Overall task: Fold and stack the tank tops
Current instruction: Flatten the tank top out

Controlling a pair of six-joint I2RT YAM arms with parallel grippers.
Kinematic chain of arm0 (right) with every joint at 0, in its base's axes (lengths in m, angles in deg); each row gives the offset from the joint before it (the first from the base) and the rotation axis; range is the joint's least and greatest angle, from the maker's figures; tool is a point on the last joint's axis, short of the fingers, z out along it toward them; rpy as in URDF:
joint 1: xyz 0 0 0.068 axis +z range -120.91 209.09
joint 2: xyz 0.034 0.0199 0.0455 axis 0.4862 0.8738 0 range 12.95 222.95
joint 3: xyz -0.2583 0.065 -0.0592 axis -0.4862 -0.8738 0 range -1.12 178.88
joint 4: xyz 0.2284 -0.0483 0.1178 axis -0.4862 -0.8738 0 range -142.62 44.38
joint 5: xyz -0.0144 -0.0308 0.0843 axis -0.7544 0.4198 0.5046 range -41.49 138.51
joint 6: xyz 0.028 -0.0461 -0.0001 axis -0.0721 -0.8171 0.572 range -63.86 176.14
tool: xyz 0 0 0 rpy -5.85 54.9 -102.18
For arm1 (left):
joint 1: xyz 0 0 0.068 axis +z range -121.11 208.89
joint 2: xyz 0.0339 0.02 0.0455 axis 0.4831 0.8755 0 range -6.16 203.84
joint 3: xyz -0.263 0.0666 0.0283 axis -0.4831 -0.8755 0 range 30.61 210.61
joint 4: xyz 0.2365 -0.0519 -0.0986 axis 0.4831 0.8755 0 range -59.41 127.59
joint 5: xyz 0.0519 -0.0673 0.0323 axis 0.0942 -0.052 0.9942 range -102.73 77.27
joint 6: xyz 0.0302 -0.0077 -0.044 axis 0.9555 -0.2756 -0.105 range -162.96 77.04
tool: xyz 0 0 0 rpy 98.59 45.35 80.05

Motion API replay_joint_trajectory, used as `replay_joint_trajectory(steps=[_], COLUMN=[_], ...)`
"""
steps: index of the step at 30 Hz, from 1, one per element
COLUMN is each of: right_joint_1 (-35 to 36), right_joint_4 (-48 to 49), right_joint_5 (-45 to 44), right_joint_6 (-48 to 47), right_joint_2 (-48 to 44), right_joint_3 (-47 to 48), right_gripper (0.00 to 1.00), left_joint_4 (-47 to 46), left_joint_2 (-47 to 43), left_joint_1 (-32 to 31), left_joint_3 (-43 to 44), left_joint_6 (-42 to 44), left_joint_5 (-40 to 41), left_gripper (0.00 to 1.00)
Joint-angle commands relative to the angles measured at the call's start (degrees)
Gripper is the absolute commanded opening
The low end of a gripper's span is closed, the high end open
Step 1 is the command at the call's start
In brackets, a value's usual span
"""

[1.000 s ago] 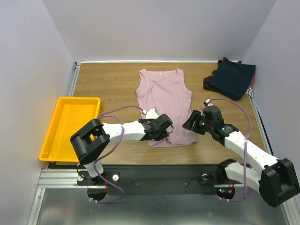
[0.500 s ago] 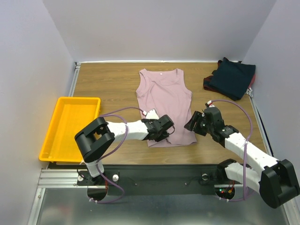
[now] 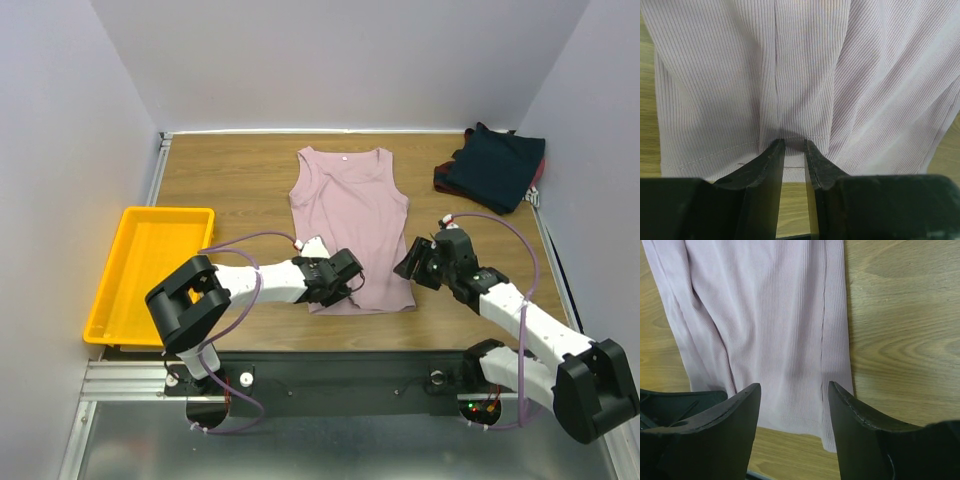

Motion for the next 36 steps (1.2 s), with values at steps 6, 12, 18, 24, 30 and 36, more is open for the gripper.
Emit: replay_joint_trajectory(steps=[6, 12, 18, 24, 30, 36], right_joint_1=[0.37, 0.37, 0.37, 0.37, 0.37, 0.37], right_joint_4=[2.33, 2.77, 2.86, 3.12, 3.12, 3.39], right_joint_5=[-0.68, -1.21, -1.56, -2.00, -2.17, -3.58], right_joint_6=[-1.71, -1.45, -1.36, -1.36, -1.36, -1.27], right_joint_2=[1.98, 2.08, 2.25, 2.52, 2.51, 3.04], right_joint_3=[-1.59, -2.91, -3.35, -3.44, -3.96, -4.49], right_gripper=[0.61, 0.61, 0.61, 0.61, 0.61, 0.61], left_joint_4=[4.84, 5.19, 5.37, 5.55, 5.63, 6.68], left_joint_2=[-3.49, -1.65, -0.33, 1.96, 2.93, 0.91], left_joint_1=[-0.24, -0.24, -0.16, -0.50, -0.68, -0.86], left_joint_3=[2.07, 3.22, 4.10, 4.63, 4.01, 4.71], left_joint_6=[2.39, 5.90, 7.92, 8.98, 8.46, 8.63], left_joint_5=[4.88, 3.92, 3.39, 2.51, 2.25, 2.95], left_gripper=[0.36, 0.38, 0.38, 0.38, 0.38, 0.38])
